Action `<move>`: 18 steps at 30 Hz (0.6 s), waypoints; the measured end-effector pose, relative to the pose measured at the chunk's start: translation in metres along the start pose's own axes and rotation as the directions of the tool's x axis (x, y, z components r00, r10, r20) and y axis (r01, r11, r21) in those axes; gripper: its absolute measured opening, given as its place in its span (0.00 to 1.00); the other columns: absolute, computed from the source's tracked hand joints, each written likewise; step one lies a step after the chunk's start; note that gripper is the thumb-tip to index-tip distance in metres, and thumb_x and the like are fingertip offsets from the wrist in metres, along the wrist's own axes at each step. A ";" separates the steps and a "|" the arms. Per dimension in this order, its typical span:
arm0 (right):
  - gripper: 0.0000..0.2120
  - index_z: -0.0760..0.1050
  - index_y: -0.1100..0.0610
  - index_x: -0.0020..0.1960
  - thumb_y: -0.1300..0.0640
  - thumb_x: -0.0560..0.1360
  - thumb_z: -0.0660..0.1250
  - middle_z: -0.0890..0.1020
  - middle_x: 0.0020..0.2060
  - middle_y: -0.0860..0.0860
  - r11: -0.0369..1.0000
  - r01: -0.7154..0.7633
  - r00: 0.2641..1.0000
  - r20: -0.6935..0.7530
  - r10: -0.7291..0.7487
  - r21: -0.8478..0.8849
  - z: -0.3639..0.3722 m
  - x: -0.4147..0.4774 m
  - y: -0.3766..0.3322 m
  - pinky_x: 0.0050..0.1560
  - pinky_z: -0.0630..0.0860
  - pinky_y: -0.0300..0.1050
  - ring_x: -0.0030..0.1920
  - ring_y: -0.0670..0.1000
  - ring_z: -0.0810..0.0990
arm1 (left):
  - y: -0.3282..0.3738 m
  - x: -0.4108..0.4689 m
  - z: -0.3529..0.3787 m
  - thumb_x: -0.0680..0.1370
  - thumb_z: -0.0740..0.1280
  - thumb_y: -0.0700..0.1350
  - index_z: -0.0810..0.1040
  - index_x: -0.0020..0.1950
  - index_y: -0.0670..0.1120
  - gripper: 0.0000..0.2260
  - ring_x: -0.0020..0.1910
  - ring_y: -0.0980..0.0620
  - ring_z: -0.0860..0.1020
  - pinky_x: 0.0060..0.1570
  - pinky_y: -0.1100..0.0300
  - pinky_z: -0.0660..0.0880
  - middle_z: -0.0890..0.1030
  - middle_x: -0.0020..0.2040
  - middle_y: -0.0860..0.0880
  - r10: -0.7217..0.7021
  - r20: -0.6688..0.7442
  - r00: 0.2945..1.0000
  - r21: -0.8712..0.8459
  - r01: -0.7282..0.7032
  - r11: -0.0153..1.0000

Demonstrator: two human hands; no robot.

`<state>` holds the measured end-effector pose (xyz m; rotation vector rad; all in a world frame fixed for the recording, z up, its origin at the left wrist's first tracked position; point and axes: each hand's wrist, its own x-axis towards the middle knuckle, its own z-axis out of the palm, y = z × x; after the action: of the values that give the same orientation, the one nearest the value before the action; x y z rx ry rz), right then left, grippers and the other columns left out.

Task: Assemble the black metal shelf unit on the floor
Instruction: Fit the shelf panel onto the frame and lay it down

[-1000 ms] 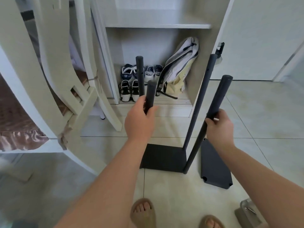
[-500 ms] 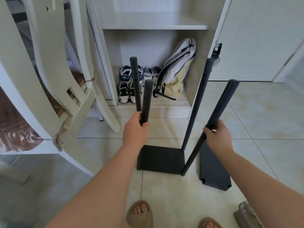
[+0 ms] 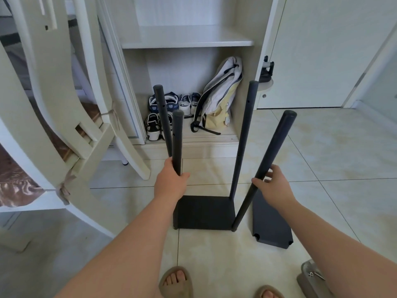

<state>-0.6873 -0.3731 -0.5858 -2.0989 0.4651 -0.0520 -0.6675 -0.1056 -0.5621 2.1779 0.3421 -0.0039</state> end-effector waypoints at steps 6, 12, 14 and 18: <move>0.34 0.58 0.53 0.80 0.51 0.79 0.70 0.68 0.75 0.54 0.989 -0.009 0.994 0.108 0.025 -0.146 -0.026 -0.008 0.020 0.57 0.73 0.48 0.70 0.58 0.72 | 0.008 -0.017 0.000 0.78 0.70 0.54 0.59 0.77 0.41 0.34 0.58 0.44 0.74 0.44 0.52 0.76 0.70 0.71 0.41 -0.488 0.303 0.819 0.377 0.367 0.850; 0.32 0.60 0.52 0.80 0.50 0.79 0.68 0.68 0.75 0.53 0.960 -0.042 0.990 0.118 0.078 -0.278 -0.072 -0.025 0.067 0.60 0.67 0.44 0.72 0.57 0.70 | 0.015 -0.042 0.058 0.78 0.63 0.65 0.65 0.76 0.51 0.31 0.54 0.50 0.79 0.51 0.51 0.77 0.76 0.66 0.49 -0.369 0.664 0.650 0.528 -0.059 0.847; 0.32 0.60 0.51 0.80 0.50 0.79 0.68 0.69 0.75 0.54 0.946 -0.078 0.988 0.099 0.115 -0.313 -0.091 -0.030 0.090 0.59 0.67 0.44 0.71 0.57 0.71 | 0.027 -0.056 0.091 0.78 0.63 0.64 0.71 0.69 0.55 0.23 0.54 0.51 0.79 0.49 0.54 0.76 0.77 0.60 0.52 -0.248 0.739 0.627 0.452 -0.188 0.872; 0.32 0.60 0.52 0.80 0.50 0.80 0.68 0.68 0.75 0.54 0.906 -0.149 0.977 0.082 0.197 -0.395 -0.129 -0.043 0.136 0.67 0.68 0.50 0.72 0.57 0.70 | 0.042 -0.085 0.154 0.77 0.65 0.62 0.72 0.69 0.51 0.25 0.60 0.50 0.77 0.60 0.54 0.73 0.77 0.65 0.51 -0.124 0.812 0.570 0.370 -0.340 0.864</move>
<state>-0.7967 -0.5271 -0.6212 -2.4199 0.6276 0.2929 -0.7199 -0.2718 -0.6089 2.4018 -0.4036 -1.1383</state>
